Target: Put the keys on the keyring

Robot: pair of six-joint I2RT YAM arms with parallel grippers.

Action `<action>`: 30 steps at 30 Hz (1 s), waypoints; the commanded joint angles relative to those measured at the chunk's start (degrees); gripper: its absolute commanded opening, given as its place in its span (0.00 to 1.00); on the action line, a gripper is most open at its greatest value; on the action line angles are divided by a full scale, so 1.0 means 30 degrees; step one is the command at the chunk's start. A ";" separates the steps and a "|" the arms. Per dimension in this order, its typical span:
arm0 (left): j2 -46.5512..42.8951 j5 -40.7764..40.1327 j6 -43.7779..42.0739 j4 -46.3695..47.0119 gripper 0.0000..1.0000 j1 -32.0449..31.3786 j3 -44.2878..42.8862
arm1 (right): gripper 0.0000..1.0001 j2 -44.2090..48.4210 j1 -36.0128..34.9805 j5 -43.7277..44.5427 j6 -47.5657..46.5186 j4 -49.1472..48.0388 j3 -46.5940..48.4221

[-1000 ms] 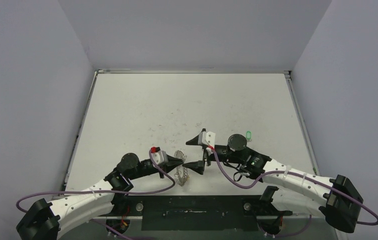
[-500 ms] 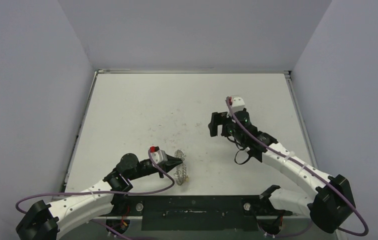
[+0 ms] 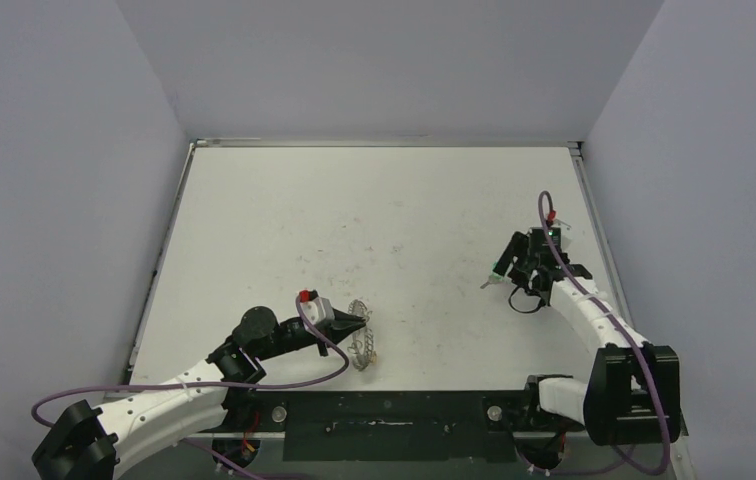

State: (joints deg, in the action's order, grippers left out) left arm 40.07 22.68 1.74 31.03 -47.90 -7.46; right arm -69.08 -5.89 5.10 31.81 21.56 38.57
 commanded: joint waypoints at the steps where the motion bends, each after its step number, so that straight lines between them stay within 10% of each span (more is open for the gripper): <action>1: 0.0007 -0.0212 0.0513 0.0898 0.00 -0.0014 -0.0711 | 0.74 -0.0857 0.2808 -0.5257 0.0222 -0.2402 -0.1269; 16: -0.0048 -0.0553 0.0915 0.0713 0.00 -0.0002 -0.0706 | 0.31 -0.5176 0.4631 -0.9699 0.0298 -0.6220 -0.1849; 25: -0.0009 -0.0690 0.0871 0.0685 0.00 0.0000 -0.0765 | 0.39 -0.3754 0.4637 -0.8802 -0.0516 -0.4070 -0.2267; 30: 0.0176 -0.0645 0.0827 0.0798 0.00 0.0013 -0.0866 | 0.07 -0.3833 0.4630 -0.8207 -0.0749 -0.3935 -0.2309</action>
State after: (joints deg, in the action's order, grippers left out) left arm 40.49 20.99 3.90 30.79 -47.90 -7.46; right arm -81.23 7.90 -22.41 30.74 7.38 32.49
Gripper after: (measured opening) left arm 0.013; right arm 0.188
